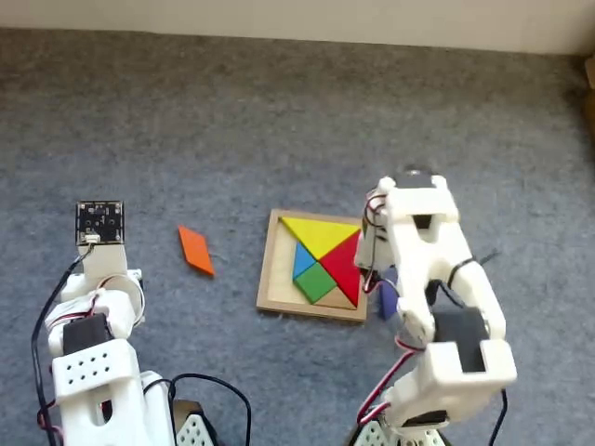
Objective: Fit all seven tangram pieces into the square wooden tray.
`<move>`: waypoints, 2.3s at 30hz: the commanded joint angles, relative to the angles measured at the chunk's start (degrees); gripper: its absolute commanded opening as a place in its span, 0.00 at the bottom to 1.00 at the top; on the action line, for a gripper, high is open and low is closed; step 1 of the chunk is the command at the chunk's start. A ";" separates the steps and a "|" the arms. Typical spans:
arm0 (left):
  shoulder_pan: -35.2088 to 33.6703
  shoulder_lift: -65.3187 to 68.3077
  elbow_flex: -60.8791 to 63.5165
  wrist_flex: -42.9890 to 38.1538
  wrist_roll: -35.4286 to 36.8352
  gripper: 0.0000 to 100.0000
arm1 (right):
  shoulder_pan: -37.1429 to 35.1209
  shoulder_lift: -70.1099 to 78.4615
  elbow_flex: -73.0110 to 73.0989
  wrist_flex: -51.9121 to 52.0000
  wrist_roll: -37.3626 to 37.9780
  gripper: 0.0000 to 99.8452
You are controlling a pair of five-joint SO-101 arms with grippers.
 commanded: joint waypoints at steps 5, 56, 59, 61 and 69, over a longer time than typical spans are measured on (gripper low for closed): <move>0.48 -0.75 -0.22 -0.88 -0.62 0.07 | -0.22 3.03 -0.66 -5.49 -1.49 0.33; 0.48 -0.75 -0.22 -0.88 -0.62 0.07 | 3.21 7.69 -6.55 -8.75 -8.79 0.33; 0.48 -0.75 -0.22 -0.88 -0.62 0.07 | 3.30 7.69 -8.22 -6.64 -8.79 0.33; 0.48 -0.75 -0.22 -0.88 -0.62 0.07 | 3.21 7.69 -8.48 -5.93 -8.79 0.33; 0.48 -0.75 -0.22 -0.88 -0.62 0.07 | 3.12 8.04 -8.40 -6.46 -8.35 0.33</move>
